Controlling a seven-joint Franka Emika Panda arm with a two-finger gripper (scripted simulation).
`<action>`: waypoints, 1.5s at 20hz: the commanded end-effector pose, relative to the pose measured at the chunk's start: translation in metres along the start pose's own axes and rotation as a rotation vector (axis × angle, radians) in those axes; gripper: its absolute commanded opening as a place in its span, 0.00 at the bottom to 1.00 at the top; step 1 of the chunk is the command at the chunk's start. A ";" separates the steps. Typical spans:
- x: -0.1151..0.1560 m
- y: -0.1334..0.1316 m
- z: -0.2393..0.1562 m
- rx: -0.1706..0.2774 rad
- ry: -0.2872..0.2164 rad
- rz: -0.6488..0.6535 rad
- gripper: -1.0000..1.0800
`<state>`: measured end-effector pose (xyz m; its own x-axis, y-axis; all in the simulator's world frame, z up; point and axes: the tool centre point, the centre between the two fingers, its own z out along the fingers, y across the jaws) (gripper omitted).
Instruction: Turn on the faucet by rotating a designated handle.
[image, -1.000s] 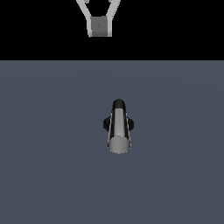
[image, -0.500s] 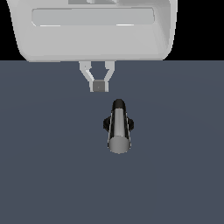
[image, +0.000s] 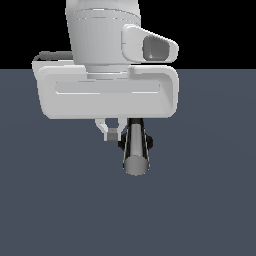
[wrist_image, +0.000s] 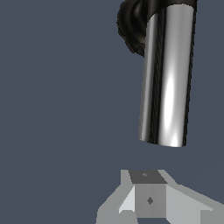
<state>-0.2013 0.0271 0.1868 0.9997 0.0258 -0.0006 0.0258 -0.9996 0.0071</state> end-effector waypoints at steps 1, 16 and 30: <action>0.004 -0.002 0.017 0.002 0.001 -0.001 0.00; 0.021 -0.008 0.080 0.008 0.001 -0.007 0.00; 0.024 0.010 0.085 0.008 0.001 -0.007 0.00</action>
<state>-0.1788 0.0288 0.1016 0.9989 0.0461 -0.0015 0.0461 -0.9989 -0.0009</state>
